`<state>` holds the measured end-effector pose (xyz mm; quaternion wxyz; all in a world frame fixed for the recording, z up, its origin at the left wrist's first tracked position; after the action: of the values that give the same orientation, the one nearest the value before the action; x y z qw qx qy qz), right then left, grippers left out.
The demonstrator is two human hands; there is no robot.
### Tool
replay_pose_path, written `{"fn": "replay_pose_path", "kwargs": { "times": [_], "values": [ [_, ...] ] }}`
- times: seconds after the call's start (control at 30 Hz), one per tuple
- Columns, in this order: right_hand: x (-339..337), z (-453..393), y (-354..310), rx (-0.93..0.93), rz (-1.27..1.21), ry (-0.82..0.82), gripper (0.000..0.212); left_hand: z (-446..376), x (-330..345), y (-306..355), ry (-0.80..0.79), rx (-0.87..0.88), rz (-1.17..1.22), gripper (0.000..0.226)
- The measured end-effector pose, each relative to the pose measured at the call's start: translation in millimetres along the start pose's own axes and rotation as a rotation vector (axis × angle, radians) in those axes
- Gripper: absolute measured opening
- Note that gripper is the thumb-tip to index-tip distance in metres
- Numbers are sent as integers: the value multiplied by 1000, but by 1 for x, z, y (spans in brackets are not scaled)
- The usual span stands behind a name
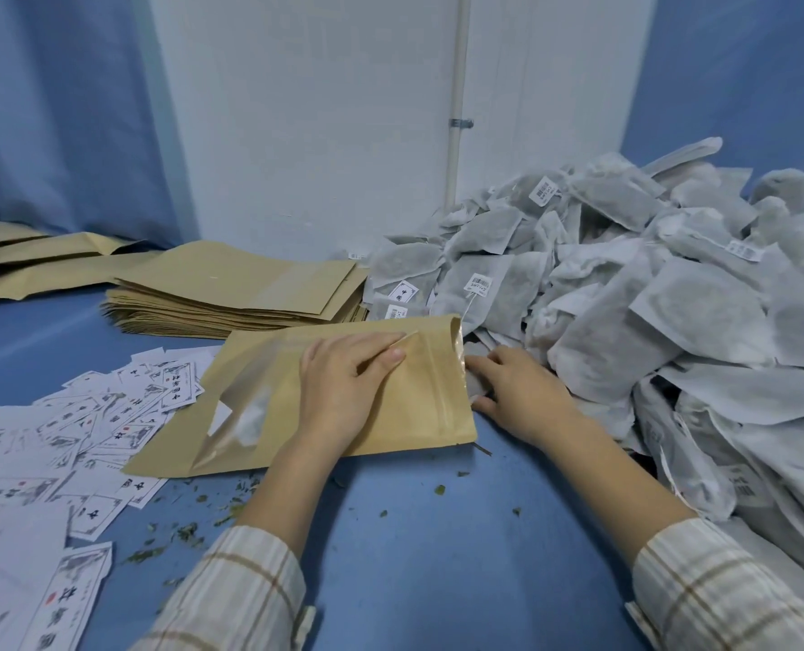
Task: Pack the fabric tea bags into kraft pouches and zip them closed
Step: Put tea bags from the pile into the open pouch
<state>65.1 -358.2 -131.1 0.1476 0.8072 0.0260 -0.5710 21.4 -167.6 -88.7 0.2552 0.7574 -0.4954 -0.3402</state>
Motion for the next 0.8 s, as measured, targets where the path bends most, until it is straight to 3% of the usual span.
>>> {"fn": "replay_pose_path", "kwargs": {
  "times": [0.2,0.27,0.37,0.43,0.53,0.63,0.7,0.8],
  "values": [
    [-9,-4,5,124,40,102,26,-4,-12,6,93,11,36,17],
    [-21,-3,21,288,-145,216,23,-4,-15,6,109,9,42,18],
    [-28,2,43,548,-644,312,23,-4,-15,3,102,-10,32,19],
    [-27,4,45,642,-932,340,22,-3,-14,0,88,-20,17,20],
    [-23,8,43,724,-1176,347,21,-3,-17,-1,101,-23,15,20],
    [-19,5,32,653,-1366,264,15,-3,-19,1,120,-12,27,19],
    [-19,-1,12,510,-1450,114,3,-2,-18,5,129,-4,52,18],
    [-20,-1,-22,232,-1283,-163,16,0,-6,19,73,47,95,20]
  ]
}}
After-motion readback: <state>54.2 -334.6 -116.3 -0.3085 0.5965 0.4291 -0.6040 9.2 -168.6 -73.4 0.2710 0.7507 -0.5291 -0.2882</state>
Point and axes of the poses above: each hand's wrist, its own z-axis away from the middle knuckle, its own x-axis out of the palm, y = z × x, the point moved 8 cm from there along -z, towards the middle knuckle, and after that the axes turned 15 degrees about z, right-handed, at the moved point
